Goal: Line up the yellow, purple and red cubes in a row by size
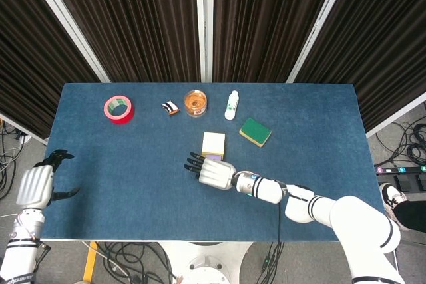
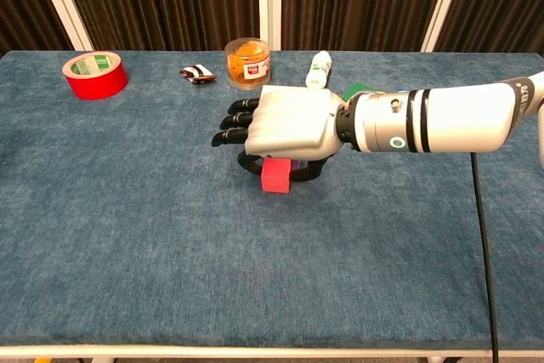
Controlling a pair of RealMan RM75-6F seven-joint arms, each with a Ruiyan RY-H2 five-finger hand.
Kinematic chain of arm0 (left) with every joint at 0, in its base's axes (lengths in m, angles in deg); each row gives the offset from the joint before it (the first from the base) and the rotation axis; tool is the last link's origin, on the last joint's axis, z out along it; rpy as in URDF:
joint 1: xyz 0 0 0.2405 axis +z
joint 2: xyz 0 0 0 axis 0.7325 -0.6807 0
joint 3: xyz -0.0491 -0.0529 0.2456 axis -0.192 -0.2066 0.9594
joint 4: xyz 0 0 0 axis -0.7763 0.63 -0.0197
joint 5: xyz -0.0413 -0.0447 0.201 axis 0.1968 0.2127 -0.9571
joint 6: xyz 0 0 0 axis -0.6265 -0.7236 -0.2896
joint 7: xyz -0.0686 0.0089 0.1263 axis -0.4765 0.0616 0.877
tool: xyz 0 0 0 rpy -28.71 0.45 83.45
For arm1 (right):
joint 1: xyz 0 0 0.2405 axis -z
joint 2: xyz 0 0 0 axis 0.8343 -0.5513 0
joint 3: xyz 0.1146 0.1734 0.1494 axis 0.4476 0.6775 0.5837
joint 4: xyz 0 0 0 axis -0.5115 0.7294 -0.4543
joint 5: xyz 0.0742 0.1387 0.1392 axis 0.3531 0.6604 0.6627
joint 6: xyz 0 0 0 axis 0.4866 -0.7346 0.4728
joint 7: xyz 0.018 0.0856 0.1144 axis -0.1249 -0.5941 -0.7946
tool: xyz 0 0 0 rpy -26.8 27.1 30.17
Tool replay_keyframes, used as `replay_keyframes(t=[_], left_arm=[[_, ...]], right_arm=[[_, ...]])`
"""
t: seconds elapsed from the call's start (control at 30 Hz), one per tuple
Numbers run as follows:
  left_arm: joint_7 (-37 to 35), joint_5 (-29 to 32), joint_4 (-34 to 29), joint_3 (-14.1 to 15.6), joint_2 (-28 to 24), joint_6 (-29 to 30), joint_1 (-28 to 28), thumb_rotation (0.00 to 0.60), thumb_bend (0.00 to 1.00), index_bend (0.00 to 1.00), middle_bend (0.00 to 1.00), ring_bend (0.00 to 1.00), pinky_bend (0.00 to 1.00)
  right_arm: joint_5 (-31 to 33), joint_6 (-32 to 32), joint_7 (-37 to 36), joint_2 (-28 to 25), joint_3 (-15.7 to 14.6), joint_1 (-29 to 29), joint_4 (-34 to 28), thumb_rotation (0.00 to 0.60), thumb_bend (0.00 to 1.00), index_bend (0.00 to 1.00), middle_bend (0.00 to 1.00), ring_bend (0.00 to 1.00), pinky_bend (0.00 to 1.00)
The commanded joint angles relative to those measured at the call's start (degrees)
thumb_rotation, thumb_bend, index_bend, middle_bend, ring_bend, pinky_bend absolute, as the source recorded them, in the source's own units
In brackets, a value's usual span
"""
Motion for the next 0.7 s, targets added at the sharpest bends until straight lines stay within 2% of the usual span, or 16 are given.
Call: replay_keyframes(t=[0.03, 0.23, 0.43, 0.7], left_arm=[[-0.06, -0.06, 0.03, 0.06, -0.01, 0.01, 0.04, 0.6, 0.07, 0.34, 0.3, 0.34, 0.36], [0.06, -0.2, 0.11, 0.16, 0.11, 0.01, 0.03, 0.6, 0.07, 0.34, 0.3, 0.34, 0.36], [0.52, 0.13, 0.1, 0.04, 0.17, -0.07, -0.08, 0.6, 0.07, 0.34, 0.3, 0.34, 0.36], [0.52, 0.17, 0.11, 0.08, 0.2, -0.12, -0.08, 0.6, 0.07, 0.33, 0.3, 0.34, 0.36]], right_arm=[[0.11, 0.02, 0.13, -0.13, 0.07, 0.07, -0.13, 0.6, 0.28, 0.49, 0.03, 0.0, 0.0], [0.49, 0.36, 0.37, -0.55, 0.16, 0.26, -0.59, 0.6, 0.27, 0.47, 0.03, 0.0, 0.0], [0.71, 0.91, 1.08, -0.25, 0.21, 0.36, -0.43, 0.6, 0.27, 0.41, 0.02, 0.0, 0.0], [1.11, 1.12, 2.06, -0.54, 0.49, 0.61, -0.78, 0.6, 0.15, 0.3, 0.01, 0.0, 0.0]])
